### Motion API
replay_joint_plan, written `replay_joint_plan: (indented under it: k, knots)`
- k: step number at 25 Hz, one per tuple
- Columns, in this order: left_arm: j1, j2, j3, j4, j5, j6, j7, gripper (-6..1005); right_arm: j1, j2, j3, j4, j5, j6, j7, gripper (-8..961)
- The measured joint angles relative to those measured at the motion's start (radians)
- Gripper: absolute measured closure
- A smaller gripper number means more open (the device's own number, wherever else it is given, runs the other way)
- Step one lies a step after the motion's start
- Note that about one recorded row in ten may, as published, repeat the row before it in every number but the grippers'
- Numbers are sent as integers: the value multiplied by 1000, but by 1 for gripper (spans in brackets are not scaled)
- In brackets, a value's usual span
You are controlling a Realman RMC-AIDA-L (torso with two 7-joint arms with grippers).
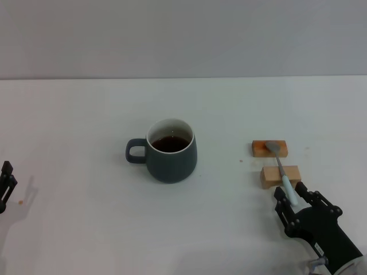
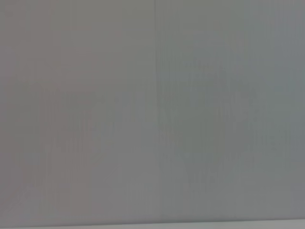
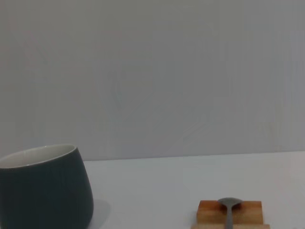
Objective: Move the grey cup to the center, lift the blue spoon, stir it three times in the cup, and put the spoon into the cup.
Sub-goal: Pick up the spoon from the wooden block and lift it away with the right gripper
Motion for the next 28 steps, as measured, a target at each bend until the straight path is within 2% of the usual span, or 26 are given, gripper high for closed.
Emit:
replay_joint_plan:
  k: [8,28]
  knots:
    - [-2,0,0,0,-3,-2,0,140,3,-1,0,-1,-1,1,0,506]
    - [-5,0,0,-1,-6,-4,0,140,6,-1,3,-1,-1,-1,0,511]
